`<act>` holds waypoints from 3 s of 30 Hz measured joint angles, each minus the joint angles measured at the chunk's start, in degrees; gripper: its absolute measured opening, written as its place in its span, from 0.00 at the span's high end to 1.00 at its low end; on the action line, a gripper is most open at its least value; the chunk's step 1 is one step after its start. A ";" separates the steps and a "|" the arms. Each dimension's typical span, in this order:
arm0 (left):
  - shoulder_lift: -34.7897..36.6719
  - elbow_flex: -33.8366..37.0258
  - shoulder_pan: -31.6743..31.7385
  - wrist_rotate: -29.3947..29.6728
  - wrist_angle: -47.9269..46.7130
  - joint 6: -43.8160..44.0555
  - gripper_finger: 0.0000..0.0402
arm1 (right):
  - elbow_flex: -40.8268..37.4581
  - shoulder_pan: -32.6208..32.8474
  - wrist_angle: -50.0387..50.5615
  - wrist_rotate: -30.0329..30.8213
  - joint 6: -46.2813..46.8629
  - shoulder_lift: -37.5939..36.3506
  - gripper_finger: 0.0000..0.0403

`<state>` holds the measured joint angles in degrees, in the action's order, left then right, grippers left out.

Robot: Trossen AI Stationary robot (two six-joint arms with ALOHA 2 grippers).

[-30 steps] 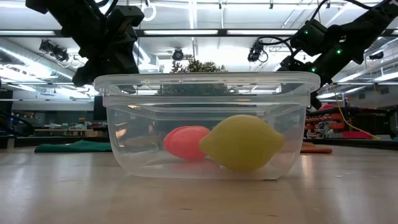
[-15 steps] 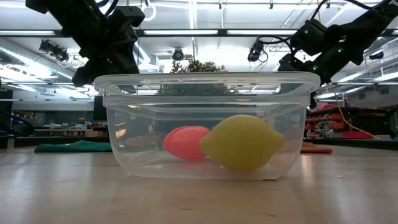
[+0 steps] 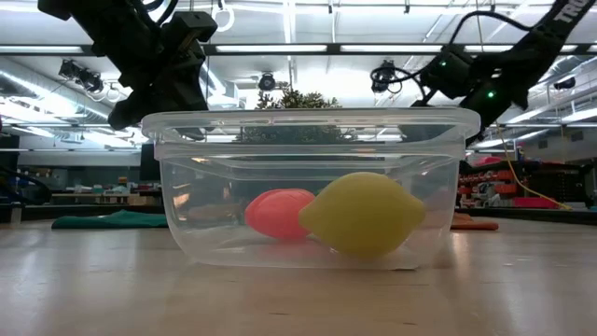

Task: Pick and placing Produce into tupperware
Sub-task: Put the lemon into the transparent bin

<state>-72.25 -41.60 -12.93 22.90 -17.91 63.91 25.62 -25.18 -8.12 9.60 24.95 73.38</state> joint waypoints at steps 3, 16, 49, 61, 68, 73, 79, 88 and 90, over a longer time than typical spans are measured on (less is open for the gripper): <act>0.00 0.00 0.00 0.00 0.00 0.01 0.72 | 2.47 2.16 -0.57 1.18 -2.02 4.03 0.19; 0.00 0.00 0.00 0.00 0.00 0.43 0.73 | 12.99 5.17 3.66 8.41 -13.22 17.27 0.06; 0.00 0.00 -0.02 -3.27 -1.25 2.29 0.73 | 13.98 1.60 -0.86 0.24 -17.90 18.06 0.03; 0.00 0.00 -0.02 -3.27 -1.25 2.98 0.73 | 13.93 0.05 -4.50 -3.64 -19.28 21.63 0.03; 0.00 0.00 -0.02 -3.68 -1.25 3.38 0.73 | 13.93 -0.08 -4.68 -4.17 -19.18 25.12 0.03; 0.00 0.00 0.00 -4.79 -1.22 3.44 0.73 | 14.07 -0.09 -6.64 -4.90 -18.78 26.62 0.05; 0.00 0.00 0.00 -5.15 -1.25 4.18 0.73 | 13.93 -0.38 -7.42 -4.89 -18.59 25.54 0.09; 0.00 0.00 0.00 -5.16 -1.25 4.19 0.73 | 13.93 -1.04 -7.56 -4.47 -18.55 25.40 0.11; 0.00 0.00 0.00 -5.16 -1.27 4.19 0.73 | 13.93 -1.32 -7.95 -4.49 -18.55 25.40 0.11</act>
<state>-72.25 -41.60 -12.93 17.74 -19.18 68.10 39.55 -26.49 -16.07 5.10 6.39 98.78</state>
